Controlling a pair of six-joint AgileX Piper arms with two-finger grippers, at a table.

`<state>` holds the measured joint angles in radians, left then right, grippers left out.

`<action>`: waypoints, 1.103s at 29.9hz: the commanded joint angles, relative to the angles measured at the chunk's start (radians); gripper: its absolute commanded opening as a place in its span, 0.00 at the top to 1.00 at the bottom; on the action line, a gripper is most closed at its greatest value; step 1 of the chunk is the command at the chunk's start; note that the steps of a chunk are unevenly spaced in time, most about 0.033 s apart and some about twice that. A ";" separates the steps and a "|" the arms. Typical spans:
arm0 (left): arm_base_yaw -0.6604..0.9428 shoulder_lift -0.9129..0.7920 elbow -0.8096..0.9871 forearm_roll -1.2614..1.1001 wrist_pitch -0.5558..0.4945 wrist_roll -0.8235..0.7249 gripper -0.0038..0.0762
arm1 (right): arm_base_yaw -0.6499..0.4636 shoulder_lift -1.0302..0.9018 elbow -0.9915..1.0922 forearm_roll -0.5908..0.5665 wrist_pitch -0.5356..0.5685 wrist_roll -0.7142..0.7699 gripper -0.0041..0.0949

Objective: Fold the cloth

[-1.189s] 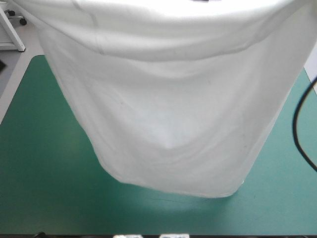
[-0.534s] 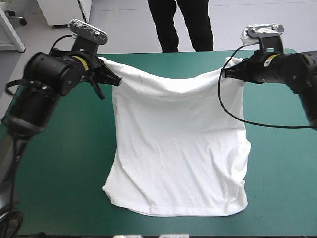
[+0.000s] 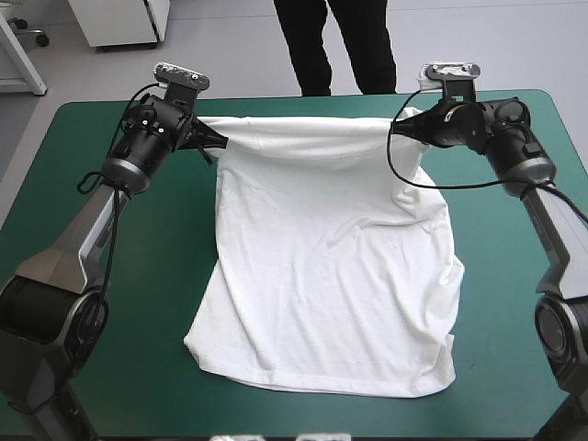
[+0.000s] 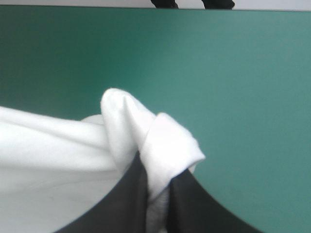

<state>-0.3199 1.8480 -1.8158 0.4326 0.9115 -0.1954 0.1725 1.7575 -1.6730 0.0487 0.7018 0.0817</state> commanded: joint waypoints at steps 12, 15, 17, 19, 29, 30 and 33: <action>0.043 0.096 -0.028 -0.132 -0.220 -0.013 0.36 | -0.042 0.100 -0.029 0.059 -0.044 0.003 0.38; 0.043 0.078 -0.028 -0.126 -0.165 0.013 0.12 | -0.042 0.097 -0.068 0.049 0.008 0.003 0.34; 0.043 0.048 -0.028 -0.126 -0.112 0.013 0.09 | -0.042 0.083 -0.104 0.040 0.075 0.003 0.36; 0.043 0.008 -0.028 -0.124 -0.064 0.021 0.11 | -0.042 0.063 -0.130 0.037 0.124 0.003 0.38; 0.043 -0.278 -0.023 -0.218 0.185 0.148 0.26 | -0.042 -0.160 -0.143 -0.016 0.414 -0.037 0.40; 0.043 -0.305 -0.022 -0.239 0.211 0.155 0.27 | -0.042 -0.182 -0.140 -0.016 0.422 -0.037 0.40; 0.043 -0.405 0.002 -0.308 0.324 0.195 0.30 | -0.042 -0.261 -0.133 -0.013 0.442 -0.037 0.40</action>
<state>-0.2771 1.5597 -1.8116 0.1746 1.1744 -0.0250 0.1374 1.5988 -1.7856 0.0386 1.1514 0.0573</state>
